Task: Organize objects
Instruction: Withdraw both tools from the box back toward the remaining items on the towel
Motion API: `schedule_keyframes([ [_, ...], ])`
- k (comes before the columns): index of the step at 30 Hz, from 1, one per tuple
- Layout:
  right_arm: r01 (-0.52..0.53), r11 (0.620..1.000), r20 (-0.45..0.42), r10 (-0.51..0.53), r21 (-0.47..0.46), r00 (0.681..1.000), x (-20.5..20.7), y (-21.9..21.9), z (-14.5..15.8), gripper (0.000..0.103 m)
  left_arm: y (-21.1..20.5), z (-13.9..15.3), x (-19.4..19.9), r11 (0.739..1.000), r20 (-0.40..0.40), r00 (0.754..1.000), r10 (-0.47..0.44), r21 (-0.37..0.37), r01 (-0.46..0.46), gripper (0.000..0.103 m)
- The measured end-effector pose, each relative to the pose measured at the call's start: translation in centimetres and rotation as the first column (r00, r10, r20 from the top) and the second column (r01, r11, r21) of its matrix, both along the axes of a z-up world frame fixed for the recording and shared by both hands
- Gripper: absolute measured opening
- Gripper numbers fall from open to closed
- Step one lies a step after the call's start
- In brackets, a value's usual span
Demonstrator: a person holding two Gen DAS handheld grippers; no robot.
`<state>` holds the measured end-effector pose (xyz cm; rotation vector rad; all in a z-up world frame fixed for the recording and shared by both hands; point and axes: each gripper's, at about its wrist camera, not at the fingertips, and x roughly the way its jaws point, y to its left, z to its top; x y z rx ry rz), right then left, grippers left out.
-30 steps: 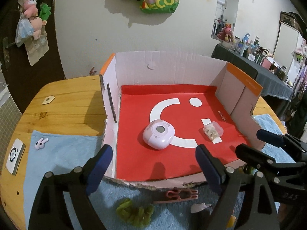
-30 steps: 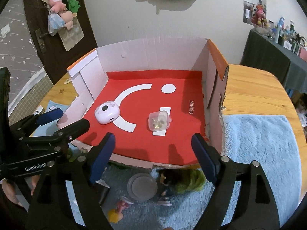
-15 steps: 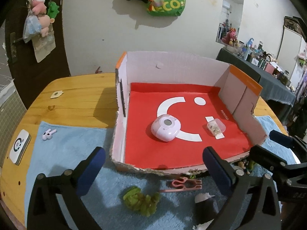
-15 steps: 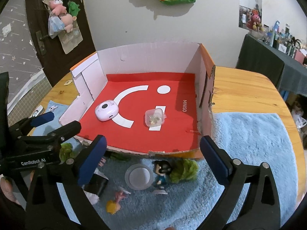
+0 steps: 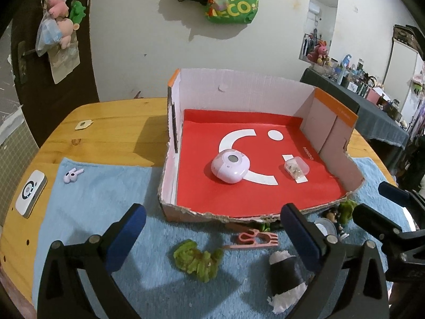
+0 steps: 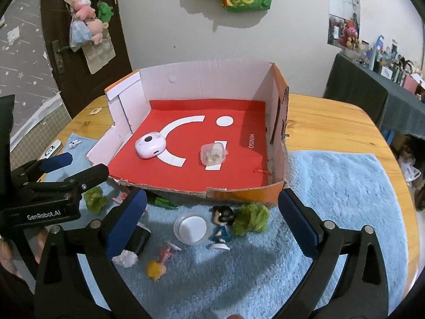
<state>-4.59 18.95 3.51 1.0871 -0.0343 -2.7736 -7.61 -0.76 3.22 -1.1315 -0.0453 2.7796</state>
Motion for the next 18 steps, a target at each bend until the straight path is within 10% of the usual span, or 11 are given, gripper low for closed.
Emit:
schedule_keyframes([
  [18, 0.021, 1.0, -0.001, -0.021, -0.002, 1.0, 2.4, 0.0, -1.0, 0.101, -0.8, -1.0, 2.5, 1.0, -0.008, 1.0, 0.002, 0.019, -0.002, 0.103],
])
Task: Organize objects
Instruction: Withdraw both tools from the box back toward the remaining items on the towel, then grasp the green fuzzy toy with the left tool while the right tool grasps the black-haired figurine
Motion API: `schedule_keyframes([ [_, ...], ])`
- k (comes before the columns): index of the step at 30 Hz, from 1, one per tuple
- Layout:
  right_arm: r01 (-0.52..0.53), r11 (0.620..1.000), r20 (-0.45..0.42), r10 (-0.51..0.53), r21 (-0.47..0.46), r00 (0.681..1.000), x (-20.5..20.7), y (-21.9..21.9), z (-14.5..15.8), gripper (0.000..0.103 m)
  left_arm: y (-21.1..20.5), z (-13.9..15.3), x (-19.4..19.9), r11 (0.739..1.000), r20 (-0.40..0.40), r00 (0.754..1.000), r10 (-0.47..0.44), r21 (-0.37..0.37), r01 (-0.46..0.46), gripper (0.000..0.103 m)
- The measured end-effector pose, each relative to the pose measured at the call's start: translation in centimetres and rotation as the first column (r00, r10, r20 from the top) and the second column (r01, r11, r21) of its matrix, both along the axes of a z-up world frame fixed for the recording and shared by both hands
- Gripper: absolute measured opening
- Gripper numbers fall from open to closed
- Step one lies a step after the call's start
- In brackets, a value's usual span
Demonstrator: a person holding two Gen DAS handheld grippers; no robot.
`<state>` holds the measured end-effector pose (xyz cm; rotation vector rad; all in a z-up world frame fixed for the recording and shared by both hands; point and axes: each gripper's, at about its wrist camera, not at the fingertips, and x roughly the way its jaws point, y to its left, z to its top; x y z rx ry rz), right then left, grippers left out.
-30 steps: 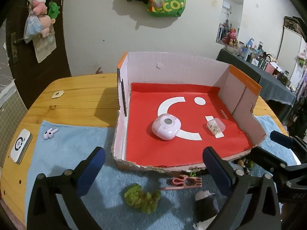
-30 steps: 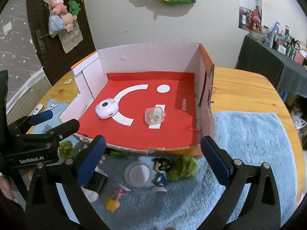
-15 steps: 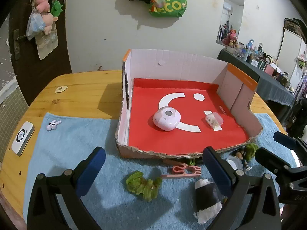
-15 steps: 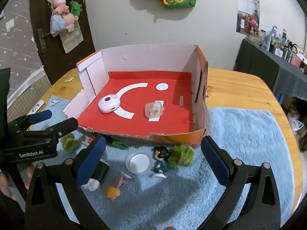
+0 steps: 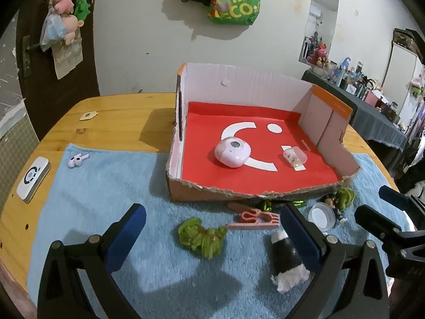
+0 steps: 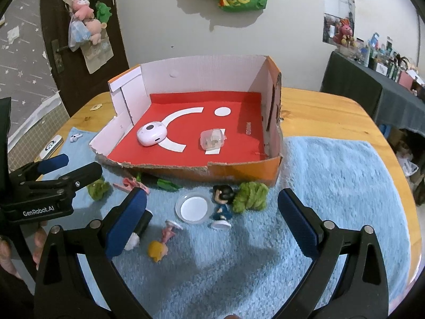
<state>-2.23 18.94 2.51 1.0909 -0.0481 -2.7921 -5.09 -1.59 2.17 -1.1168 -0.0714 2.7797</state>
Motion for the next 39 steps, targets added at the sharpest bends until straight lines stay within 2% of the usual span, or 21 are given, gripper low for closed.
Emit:
schedule_keyframes([
  [4, -0.002, 1.0, 0.01, 0.002, 0.003, 1.0, 0.5, -0.1, -0.4, 0.095, 0.2, -0.3, 0.5, 1.0, 0.001, 1.0, -0.008, -0.007, 0.008, 0.1],
  [6, -0.001, 1.0, 0.017, 0.001, 0.0, 1.0, 0.7, 0.0, -0.6, 0.087, 0.2, -0.4, 0.6, 1.0, 0.003, 1.0, -0.013, -0.009, 0.013, 0.095],
  [10, 0.002, 1.0, 0.023, -0.002, -0.002, 1.0, 1.0, 0.1, -1.0, 0.083, 0.2, -0.7, 0.8, 1.0, 0.013, 1.0, -0.016, -0.005, 0.016, 0.088],
  [12, 0.002, 1.0, 0.026, -0.002, -0.001, 1.0, 1.2, 0.2, -1.1, 0.074, 0.1, -0.9, 0.8, 1.0, 0.02, 1.0, -0.015, -0.002, 0.015, 0.085],
  [21, 0.0, 1.0, 0.054, 0.0, 0.003, 0.999, 1.3, 0.2, -2.0, 0.047, -0.3, -2.0, 0.6, 1.0, 0.058, 0.998, -0.013, 0.005, 0.012, 0.064],
  [24, 0.0, 1.0, 0.067, 0.0, 0.001, 0.998, 1.1, 0.3, -2.4, 0.036, -0.4, -2.4, 0.4, 1.0, 0.069, 0.998, -0.015, 0.008, 0.014, 0.06],
  [27, -0.001, 1.0, 0.078, 0.001, -0.002, 0.997, 1.0, 0.3, -2.7, 0.032, -0.4, -2.7, 0.2, 1.0, 0.082, 0.996, -0.018, 0.012, 0.018, 0.053],
  [39, 0.005, 1.0, 0.099, -0.004, -0.006, 0.995, 0.2, 0.7, -3.3, 0.029, -0.5, -3.4, -0.4, 1.0, 0.099, 0.995, -0.008, 0.0, 0.008, 0.053],
])
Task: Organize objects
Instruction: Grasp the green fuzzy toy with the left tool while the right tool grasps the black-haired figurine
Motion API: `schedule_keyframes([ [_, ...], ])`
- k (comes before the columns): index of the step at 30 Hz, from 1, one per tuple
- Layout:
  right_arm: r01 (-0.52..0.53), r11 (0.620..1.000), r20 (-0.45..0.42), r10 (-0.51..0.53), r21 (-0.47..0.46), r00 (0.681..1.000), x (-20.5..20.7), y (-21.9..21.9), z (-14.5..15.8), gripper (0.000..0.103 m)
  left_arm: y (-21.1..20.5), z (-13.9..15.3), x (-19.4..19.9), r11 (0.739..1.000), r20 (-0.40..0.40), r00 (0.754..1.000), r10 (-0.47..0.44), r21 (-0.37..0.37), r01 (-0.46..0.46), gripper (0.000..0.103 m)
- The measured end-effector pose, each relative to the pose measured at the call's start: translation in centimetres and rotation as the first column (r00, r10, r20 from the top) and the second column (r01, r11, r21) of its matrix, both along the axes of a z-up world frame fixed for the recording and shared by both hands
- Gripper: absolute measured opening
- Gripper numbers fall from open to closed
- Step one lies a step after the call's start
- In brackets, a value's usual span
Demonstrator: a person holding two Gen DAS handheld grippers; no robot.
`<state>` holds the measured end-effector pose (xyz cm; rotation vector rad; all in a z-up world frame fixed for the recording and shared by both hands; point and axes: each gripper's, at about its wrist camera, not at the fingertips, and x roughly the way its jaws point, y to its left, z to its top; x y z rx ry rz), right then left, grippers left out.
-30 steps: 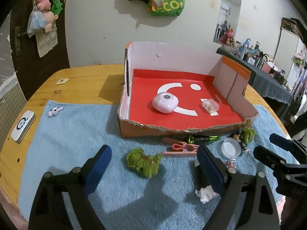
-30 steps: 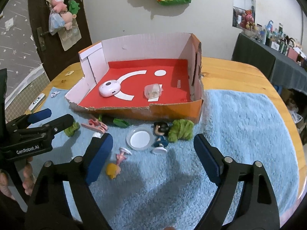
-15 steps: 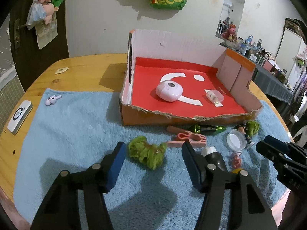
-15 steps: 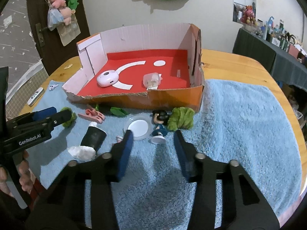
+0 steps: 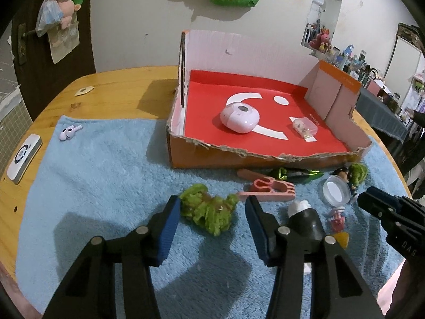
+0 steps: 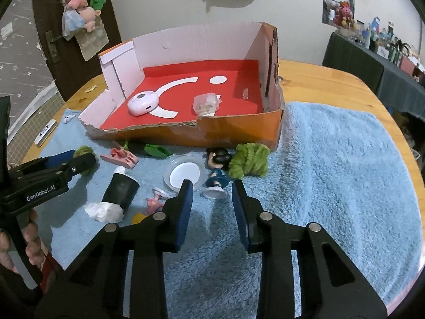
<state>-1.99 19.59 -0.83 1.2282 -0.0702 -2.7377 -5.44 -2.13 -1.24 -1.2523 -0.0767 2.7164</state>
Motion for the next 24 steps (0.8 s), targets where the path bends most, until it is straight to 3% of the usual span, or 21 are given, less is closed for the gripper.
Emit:
schedule_keyframes([
  [3, 0.006, 1.0, 0.002, -0.006, 0.001, 1.0, -0.3, 0.2, -0.2, 0.028, -0.1, -0.1, -0.2, 1.0, 0.002, 1.0, 0.006, -0.001, -0.006, 0.048],
  [16, 0.078, 0.997, 0.005, -0.078, 0.005, 0.997, -2.6, 2.3, -0.4, 0.028, 0.1, -0.9, -1.4, 1.0, 0.034, 0.999, 0.002, -0.003, -0.002, 0.048],
  [24, 0.031, 0.999, 0.005, -0.031, -0.008, 1.0, -2.0, 1.2, -0.3, 0.028, 0.1, -1.0, -1.4, 1.0, 0.034, 0.999, 0.003, -0.017, -0.002, 0.048],
])
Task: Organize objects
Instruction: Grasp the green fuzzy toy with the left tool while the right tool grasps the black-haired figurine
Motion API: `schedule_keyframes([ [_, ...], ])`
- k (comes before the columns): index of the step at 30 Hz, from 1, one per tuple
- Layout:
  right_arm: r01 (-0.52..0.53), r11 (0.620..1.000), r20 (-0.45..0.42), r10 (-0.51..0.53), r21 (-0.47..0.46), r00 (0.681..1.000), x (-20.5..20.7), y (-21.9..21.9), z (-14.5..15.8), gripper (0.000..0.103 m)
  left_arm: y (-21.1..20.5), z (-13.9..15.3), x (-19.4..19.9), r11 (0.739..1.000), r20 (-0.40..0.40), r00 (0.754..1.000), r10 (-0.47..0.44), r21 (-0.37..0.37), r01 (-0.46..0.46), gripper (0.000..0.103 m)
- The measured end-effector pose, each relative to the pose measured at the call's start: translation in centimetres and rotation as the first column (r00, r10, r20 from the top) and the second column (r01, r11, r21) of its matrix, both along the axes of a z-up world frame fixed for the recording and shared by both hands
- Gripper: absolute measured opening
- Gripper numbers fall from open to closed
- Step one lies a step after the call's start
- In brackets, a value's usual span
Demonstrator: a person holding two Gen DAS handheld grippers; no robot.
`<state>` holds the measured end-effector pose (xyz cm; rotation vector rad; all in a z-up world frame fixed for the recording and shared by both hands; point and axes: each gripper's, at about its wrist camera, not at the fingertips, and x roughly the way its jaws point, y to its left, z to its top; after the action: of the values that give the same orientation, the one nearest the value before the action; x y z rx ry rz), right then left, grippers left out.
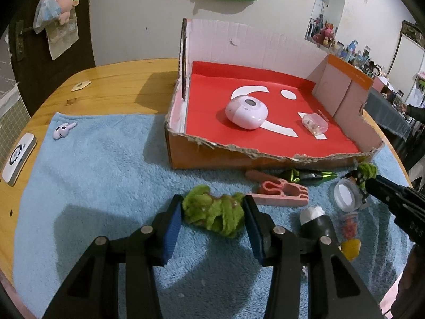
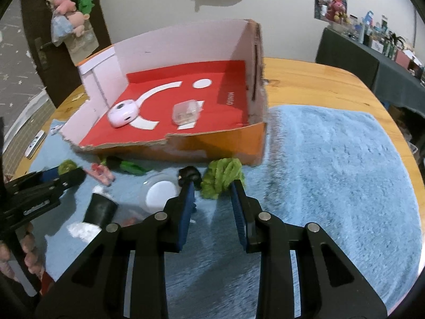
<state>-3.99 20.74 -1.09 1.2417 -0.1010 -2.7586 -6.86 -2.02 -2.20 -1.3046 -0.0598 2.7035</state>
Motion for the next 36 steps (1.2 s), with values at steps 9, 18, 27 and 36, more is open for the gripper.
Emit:
schedule_keyframes([
  [9, -0.041, 0.999, -0.006, 0.041, 0.007, 0.999, 1.3, -1.2, 0.6, 0.028, 0.0, -0.1, -0.1, 1.0, 0.0, 1.0, 0.003, 0.0, -0.003, 0.047],
  [18, -0.047, 0.999, 0.044, 0.047, 0.004, 0.998, 0.7, -1.5, -1.2, 0.028, -0.2, 0.0, -0.1, 1.0, 0.0, 1.0, -0.002, 0.003, 0.002, 0.045],
  [27, -0.048, 0.999, 0.046, 0.048, 0.009, 0.998, 0.0, -1.6, -1.4, 0.028, 0.0, -0.1, -0.1, 1.0, -0.004, 1.0, -0.005, 0.003, 0.005, 0.044],
  [36, -0.059, 0.998, 0.04, 0.058, 0.016, 0.998, 0.0, -1.8, -1.4, 0.021, 0.0, 0.0, 0.0, 1.0, -0.007, 1.0, -0.003, 0.006, 0.003, 0.041],
])
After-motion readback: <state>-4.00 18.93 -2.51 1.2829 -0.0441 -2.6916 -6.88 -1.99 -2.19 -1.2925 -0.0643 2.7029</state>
